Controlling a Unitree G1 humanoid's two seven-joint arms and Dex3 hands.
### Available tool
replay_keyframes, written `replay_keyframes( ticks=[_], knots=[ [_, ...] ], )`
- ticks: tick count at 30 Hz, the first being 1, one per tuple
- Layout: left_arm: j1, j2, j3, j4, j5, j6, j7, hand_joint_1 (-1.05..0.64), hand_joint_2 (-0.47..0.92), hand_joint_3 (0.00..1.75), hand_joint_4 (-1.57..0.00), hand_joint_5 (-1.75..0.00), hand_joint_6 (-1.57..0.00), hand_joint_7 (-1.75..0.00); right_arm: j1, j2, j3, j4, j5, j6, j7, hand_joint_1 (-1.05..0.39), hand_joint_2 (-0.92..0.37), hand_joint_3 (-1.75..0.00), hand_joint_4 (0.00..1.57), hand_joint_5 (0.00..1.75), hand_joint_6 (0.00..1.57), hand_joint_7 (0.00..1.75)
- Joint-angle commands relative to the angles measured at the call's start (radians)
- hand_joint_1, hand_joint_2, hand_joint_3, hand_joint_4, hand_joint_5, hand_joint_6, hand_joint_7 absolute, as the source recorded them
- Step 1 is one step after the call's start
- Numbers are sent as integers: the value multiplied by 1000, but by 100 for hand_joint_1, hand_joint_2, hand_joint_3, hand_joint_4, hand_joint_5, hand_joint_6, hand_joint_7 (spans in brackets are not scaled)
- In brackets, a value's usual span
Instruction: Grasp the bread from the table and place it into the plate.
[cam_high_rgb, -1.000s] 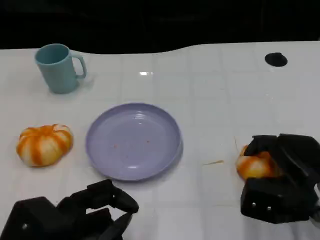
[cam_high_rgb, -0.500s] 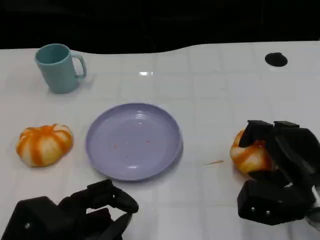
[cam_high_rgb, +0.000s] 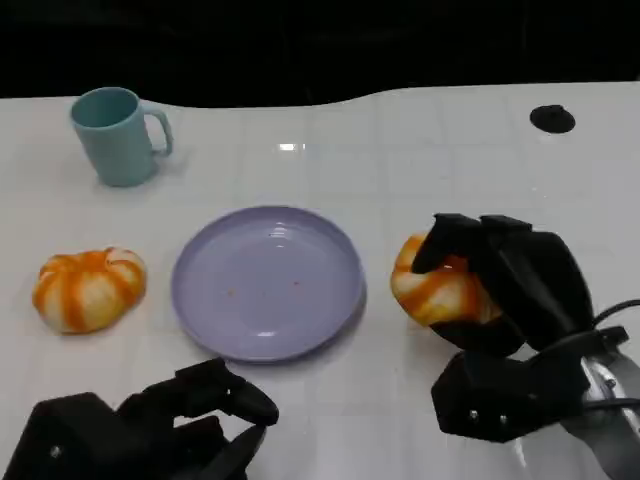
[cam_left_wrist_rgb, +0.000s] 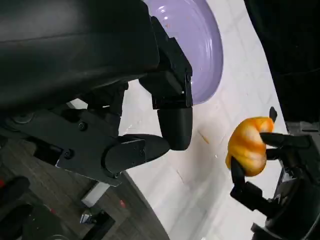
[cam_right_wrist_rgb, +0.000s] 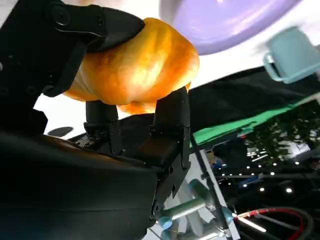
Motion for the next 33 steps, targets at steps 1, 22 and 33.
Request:
replay_keyframes(
  ticks=[1,22,33],
  knots=[
    [4,8,3,-9,3,-5,6,-25,79,68,-68,-175,-61,-131,-50,27,15,12,26,-17,30,-11,-23,-137,99,175,85,158],
    [32,13,-2,-20,15,-27,5,-27,78,71,-68,-175,-60,-132,-231,182,98,237,51,-59,59,-13,-27,-134,102,175,75,175],
    [43,-2,-10,-24,20,-20,9,-25,78,69,-68,-175,-61,-131,-386,283,139,497,39,-70,-7,-16,-30,-131,99,175,79,153]
  ],
)
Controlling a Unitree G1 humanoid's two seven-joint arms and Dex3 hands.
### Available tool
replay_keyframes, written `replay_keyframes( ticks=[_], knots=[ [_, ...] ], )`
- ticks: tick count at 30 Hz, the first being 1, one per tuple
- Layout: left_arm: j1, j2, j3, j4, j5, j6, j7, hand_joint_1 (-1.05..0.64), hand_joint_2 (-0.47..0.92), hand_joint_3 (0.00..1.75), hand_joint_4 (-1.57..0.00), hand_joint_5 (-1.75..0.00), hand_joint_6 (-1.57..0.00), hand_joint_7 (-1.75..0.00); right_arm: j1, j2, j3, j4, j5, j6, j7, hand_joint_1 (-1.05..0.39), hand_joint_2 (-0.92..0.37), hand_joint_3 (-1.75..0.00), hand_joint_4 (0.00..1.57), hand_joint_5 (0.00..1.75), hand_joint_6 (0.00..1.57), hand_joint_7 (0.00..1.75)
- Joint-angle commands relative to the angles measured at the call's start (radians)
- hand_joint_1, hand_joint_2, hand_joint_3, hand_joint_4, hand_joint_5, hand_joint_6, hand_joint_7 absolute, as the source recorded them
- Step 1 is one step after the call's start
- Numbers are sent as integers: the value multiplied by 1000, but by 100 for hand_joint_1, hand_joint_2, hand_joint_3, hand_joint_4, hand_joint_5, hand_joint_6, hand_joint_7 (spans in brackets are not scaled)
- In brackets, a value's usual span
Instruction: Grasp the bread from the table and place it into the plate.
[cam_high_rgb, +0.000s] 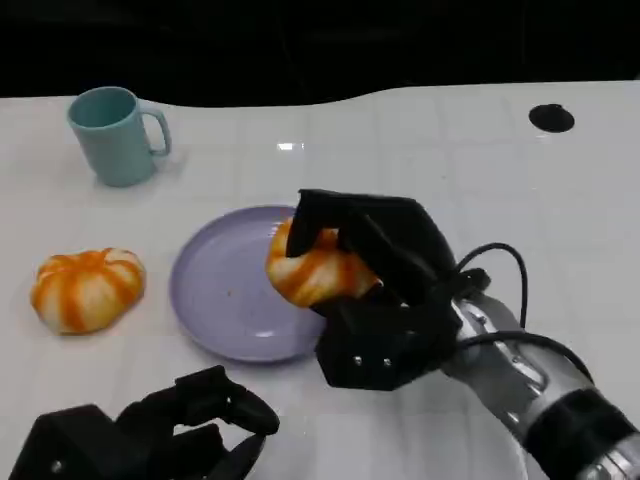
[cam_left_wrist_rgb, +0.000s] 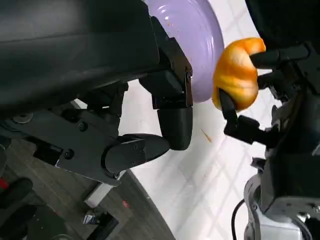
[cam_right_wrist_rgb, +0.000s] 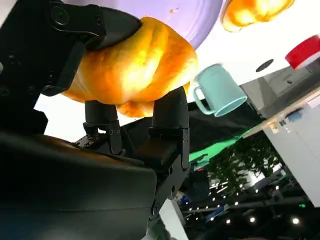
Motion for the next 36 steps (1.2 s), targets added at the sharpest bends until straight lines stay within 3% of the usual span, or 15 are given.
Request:
replay_keyframes(
  ticks=[1,6,7,8,10,11,14,17,22,28,36],
  knots=[
    [10,1,-3,-7,3,-1,9,-26,78,69,-68,-175,-62,-131,-72,35,9,93,-2,-3,-40,-16,-30,-132,98,175,80,149],
    [15,-5,-3,3,1,-13,7,-25,78,69,-69,-175,-62,-131,-120,58,20,183,-5,12,-56,-16,-34,-123,91,175,89,105],
    [19,-6,-5,2,1,-16,7,-25,78,69,-69,-175,-62,-131,-125,62,18,191,-2,18,-55,-18,-38,-112,85,174,91,93],
    [22,-6,-6,0,1,-20,6,-25,79,69,-68,-175,-62,-131,-130,65,17,198,1,23,-47,-20,-48,-89,78,158,89,71],
    [26,-6,-5,-3,0,-23,5,-23,79,70,-68,-175,-62,-131,-152,60,29,206,-6,52,2,-24,-58,-71,67,139,84,50],
    [27,-6,-4,-4,-2,-20,5,-24,79,70,-68,-175,-62,-130,-162,57,37,209,-12,68,29,-31,-69,-56,51,99,72,32],
    [26,-10,1,-6,-10,-10,7,-26,78,69,-66,-175,-62,-130,-182,48,62,207,-26,102,87,-41,-87,-26,35,46,56,7],
    [22,-1,-4,-1,1,-21,3,-27,79,69,-67,-175,-62,-130,-199,45,80,202,-37,157,158,-54,-92,-25,17,30,41,1],
    [15,0,-11,8,11,-31,5,-26,79,68,-70,-175,-62,-130,-200,40,84,161,-28,229,271,-67,-92,-29,2,23,24,0],
    [3,0,-16,9,22,-24,9,-26,79,68,-71,-175,-62,-132,-161,4,91,44,-25,282,384,-79,-92,-32,3,17,16,0],
    [17,5,-23,15,36,-58,6,-22,76,75,-70,-175,-62,-133,-87,-33,95,-98,-27,313,423,-78,-92,-32,10,22,17,1]
  ],
)
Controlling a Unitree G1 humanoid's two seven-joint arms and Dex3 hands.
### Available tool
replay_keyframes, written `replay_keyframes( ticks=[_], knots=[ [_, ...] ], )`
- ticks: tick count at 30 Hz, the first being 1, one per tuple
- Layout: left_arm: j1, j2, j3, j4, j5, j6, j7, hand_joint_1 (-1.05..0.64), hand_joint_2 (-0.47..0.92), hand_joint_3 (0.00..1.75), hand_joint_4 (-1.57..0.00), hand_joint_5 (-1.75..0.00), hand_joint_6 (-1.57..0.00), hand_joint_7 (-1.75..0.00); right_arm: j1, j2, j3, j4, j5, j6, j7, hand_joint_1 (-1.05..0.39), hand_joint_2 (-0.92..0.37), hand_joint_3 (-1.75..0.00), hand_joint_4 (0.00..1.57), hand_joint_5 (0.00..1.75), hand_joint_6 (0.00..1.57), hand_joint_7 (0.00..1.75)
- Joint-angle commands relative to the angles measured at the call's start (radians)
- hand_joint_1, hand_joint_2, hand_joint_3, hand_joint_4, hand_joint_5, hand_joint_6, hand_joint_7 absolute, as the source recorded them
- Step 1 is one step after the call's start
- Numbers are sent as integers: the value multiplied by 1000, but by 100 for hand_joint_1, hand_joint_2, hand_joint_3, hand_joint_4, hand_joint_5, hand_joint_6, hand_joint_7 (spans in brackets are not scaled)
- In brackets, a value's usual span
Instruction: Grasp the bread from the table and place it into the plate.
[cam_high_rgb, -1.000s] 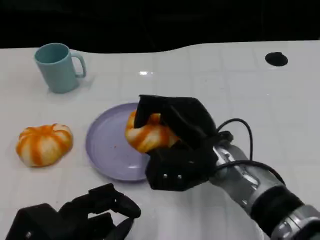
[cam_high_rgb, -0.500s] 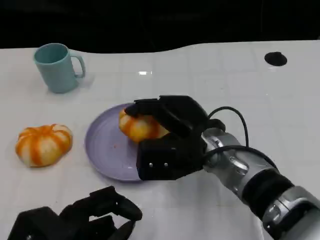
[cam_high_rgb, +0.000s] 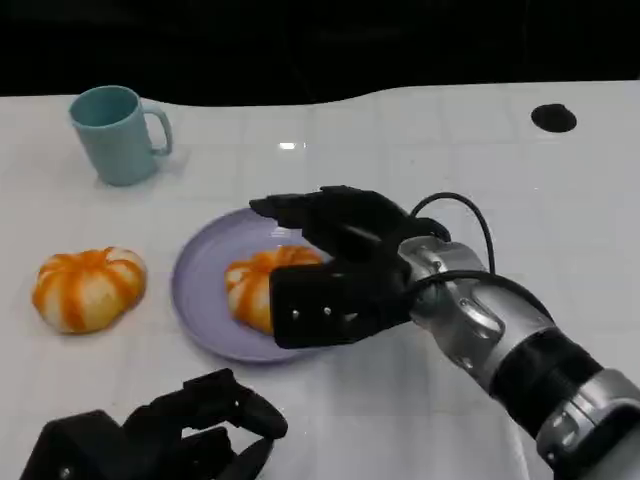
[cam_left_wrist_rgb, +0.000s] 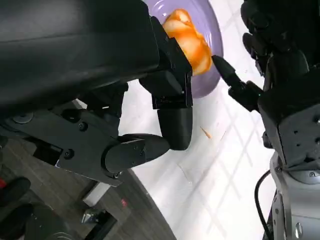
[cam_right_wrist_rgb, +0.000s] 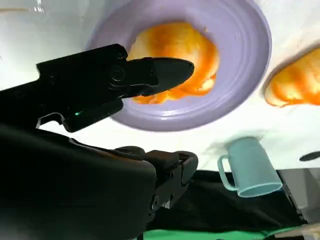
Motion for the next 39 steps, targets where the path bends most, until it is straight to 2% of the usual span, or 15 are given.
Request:
replay_keyframes(
  ticks=[1,7,14,15,17,24,30,34,36,37,38,39],
  knots=[
    [18,11,-3,-5,12,-18,7,-23,76,76,-69,-175,-61,-133,47,-34,0,-81,6,5,6,-78,-92,-32,10,23,17,1],
    [39,2,-5,-21,5,-14,8,-23,76,76,-69,-175,-61,-133,155,-106,-3,-274,2,-25,14,-77,-92,-33,13,26,20,2],
    [40,-2,-1,-36,-1,1,11,-24,76,73,-67,-175,-62,-132,312,-205,-62,-502,63,-126,4,-68,-92,-24,26,38,35,8],
    [38,-1,0,-36,-1,1,9,-23,77,73,-68,-175,-62,-132,329,-213,-71,-524,69,-135,2,-66,-92,-21,26,48,39,9],
    [36,-1,3,-34,-3,3,9,-23,77,73,-68,-175,-61,-132,360,-227,-89,-554,86,-163,-6,-65,-92,-19,25,55,41,9],
    [23,9,5,-25,5,6,6,-22,77,74,-69,-175,-62,-132,528,-300,-187,-696,178,-272,-18,-54,-92,-19,51,84,65,21],
    [22,0,8,-26,-12,18,9,-25,77,73,-68,-175,-61,-133,632,-324,-252,-762,226,-327,-27,-43,-92,-16,66,96,81,31],
    [16,4,5,-23,-5,16,9,-26,77,73,-69,-175,-62,-133,695,-339,-291,-803,264,-341,-16,-38,-91,-13,70,108,87,42],
    [14,5,1,-24,1,19,11,-26,77,73,-69,-175,-62,-133,725,-351,-312,-812,277,-368,-22,-34,-84,-24,70,122,83,60],
    [13,6,-2,-24,6,20,13,-27,77,73,-70,-175,-62,-133,736,-358,-320,-814,277,-383,-27,-30,-72,-45,72,129,82,72],
    [12,7,-4,-25,11,20,14,-27,77,73,-70,-175,-62,-133,743,-362,-327,-814,275,-393,-29,-28,-62,-62,73,131,82,76],
    [10,7,-4,-25,12,22,14,-27,77,73,-70,-175,-62,-133,753,-366,-336,-817,275,-400,-30,-27,-57,-71,74,133,82,78]
  ],
)
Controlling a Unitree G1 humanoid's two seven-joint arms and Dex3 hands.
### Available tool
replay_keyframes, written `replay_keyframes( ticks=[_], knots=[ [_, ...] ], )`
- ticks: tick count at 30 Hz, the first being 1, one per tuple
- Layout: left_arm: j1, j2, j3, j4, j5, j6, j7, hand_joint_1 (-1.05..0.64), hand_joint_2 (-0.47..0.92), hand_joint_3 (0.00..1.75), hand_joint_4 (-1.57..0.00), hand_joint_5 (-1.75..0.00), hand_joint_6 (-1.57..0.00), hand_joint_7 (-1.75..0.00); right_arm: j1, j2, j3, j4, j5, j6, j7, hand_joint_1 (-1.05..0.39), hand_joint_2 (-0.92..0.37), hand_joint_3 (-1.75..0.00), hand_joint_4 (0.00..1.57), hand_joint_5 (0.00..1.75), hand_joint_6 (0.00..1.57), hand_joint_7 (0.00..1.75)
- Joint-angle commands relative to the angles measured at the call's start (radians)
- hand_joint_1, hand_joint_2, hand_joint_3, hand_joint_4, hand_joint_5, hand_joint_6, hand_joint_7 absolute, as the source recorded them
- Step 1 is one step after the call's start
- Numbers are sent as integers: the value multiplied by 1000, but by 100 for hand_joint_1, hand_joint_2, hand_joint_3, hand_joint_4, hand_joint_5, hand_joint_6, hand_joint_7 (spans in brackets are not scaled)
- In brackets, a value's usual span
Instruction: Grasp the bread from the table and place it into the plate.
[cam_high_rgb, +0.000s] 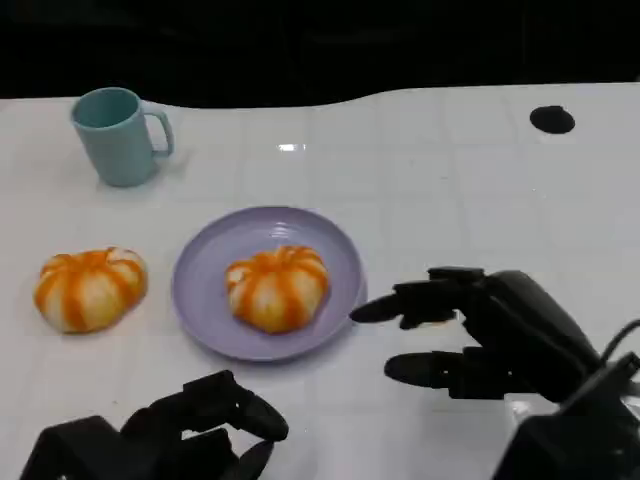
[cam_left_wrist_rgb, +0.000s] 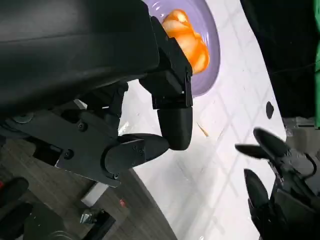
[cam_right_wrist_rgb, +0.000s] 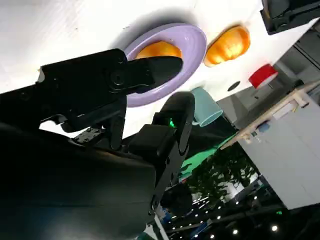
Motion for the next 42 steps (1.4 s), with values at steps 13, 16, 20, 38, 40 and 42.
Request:
replay_keyframes(
  ticks=[13,16,20,38,40,42],
  knots=[
    [-16,11,6,-5,-1,29,5,-27,77,72,-70,-175,-62,-133,180,-72,-162,-75,51,-69,3,-6,-30,-128,87,167,88,118],
    [-20,14,4,-8,5,32,6,-27,77,73,-70,-175,-61,-134,208,-76,-176,-91,53,-65,3,-5,-25,-139,89,170,89,122],
    [-22,14,7,-13,-1,44,6,-25,78,73,-70,-175,-61,-135,252,-75,-198,-124,44,-50,0,-4,-21,-148,91,174,89,127],
    [-31,29,26,11,-5,27,-5,-24,78,72,-68,-175,-59,-134,310,-35,-200,-109,-66,19,-75,-5,-26,-131,91,175,89,131],
    [-34,30,29,17,-7,22,-6,-24,78,71,-68,-175,-59,-134,307,-34,-197,-104,-71,20,-77,-5,-27,-130,92,175,89,132],
    [-38,32,33,29,-10,7,-11,-24,78,71,-68,-175,-59,-134,302,-31,-193,-96,-81,17,-85,-4,-26,-130,92,175,89,132]
  ],
)
